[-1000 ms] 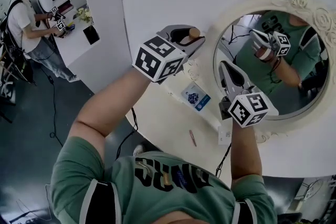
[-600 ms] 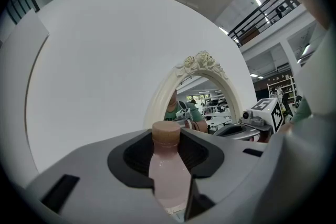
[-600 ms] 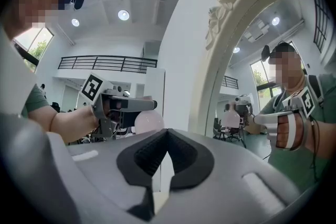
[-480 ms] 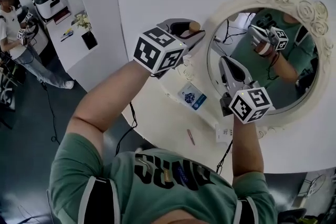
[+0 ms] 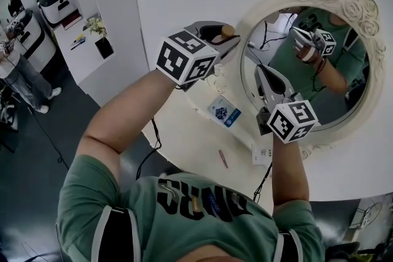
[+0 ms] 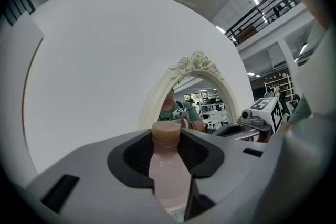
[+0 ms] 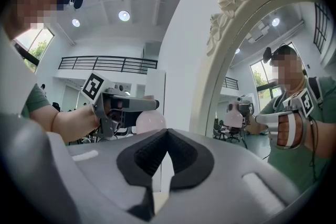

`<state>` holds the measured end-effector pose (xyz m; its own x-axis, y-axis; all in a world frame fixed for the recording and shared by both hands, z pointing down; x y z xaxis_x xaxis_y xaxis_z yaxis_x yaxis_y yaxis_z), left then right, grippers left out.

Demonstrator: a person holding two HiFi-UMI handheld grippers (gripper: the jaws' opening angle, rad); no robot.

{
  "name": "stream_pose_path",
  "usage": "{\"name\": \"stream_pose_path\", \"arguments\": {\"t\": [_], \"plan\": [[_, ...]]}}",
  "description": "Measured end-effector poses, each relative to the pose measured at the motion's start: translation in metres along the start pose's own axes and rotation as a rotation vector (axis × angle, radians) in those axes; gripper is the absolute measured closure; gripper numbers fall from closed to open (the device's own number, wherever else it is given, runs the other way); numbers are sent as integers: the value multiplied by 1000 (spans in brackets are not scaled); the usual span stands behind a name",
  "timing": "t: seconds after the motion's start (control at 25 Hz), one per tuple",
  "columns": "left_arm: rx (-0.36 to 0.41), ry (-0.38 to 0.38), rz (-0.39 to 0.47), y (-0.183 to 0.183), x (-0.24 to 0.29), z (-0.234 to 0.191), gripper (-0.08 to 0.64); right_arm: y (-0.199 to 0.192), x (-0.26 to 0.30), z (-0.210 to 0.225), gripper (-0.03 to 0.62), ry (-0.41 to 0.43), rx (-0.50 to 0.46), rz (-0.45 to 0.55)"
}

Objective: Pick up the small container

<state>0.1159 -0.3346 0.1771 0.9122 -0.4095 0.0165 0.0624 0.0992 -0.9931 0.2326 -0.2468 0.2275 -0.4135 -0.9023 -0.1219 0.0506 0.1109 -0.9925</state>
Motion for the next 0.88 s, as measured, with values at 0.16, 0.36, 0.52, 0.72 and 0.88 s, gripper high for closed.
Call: {"name": "stream_pose_path", "arguments": {"t": [0.16,0.36,0.52,0.72,0.88], "plan": [[-2,-3,1,1,-4,0,422,2,0,-3,583,-3,1,-2],[1,-1,2,1,-6,2,422,1,0,-6,583,3,7,0],[3,-1,1,1,-8,2,422,2,-1,-8,583,0,4,1],[5,0,2,2,-8,3,422,4,-3,-8,584,-7,-21,3],[5,1,1,1,-7,2,422,3,-3,-8,584,-1,-23,-2]]}}
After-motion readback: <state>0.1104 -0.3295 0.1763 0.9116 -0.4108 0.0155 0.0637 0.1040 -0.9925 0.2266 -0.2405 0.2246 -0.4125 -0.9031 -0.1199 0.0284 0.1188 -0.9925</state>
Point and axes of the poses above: the fingertips, and each gripper's own axes: x forward along the fingers, z to its right, y out of its top, the point moved 4 cm from there along -x, backward along the fingers, and after that the axes turned 4 degrees about z, right-handed, at the moved point
